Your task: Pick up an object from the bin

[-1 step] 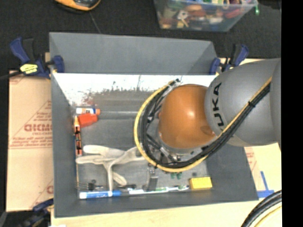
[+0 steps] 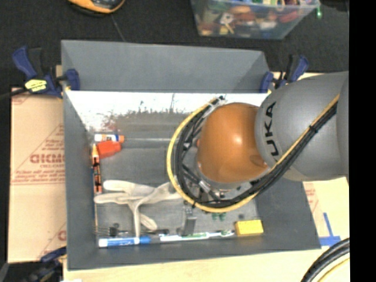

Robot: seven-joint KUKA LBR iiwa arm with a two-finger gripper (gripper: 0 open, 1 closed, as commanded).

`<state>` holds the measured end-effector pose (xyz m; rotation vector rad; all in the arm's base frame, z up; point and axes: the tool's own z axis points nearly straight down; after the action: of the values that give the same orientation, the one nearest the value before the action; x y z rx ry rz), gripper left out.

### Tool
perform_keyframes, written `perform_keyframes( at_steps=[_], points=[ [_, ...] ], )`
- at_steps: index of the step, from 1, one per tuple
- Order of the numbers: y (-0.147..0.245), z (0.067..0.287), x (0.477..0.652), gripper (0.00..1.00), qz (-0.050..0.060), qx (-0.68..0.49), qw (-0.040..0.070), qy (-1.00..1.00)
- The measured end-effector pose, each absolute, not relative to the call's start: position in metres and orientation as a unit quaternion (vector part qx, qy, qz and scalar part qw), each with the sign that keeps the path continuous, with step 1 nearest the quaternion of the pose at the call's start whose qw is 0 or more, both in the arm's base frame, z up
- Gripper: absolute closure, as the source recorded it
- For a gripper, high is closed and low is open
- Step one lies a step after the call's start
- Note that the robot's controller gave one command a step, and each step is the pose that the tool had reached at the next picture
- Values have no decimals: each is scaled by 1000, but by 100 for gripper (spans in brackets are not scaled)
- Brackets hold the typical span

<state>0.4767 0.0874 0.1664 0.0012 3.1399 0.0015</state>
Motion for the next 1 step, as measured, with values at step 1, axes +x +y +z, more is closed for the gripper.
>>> perform_keyframes(
  at_steps=[1],
  points=[
    [98,68,550,0,0,-77,3,997]
  ],
)
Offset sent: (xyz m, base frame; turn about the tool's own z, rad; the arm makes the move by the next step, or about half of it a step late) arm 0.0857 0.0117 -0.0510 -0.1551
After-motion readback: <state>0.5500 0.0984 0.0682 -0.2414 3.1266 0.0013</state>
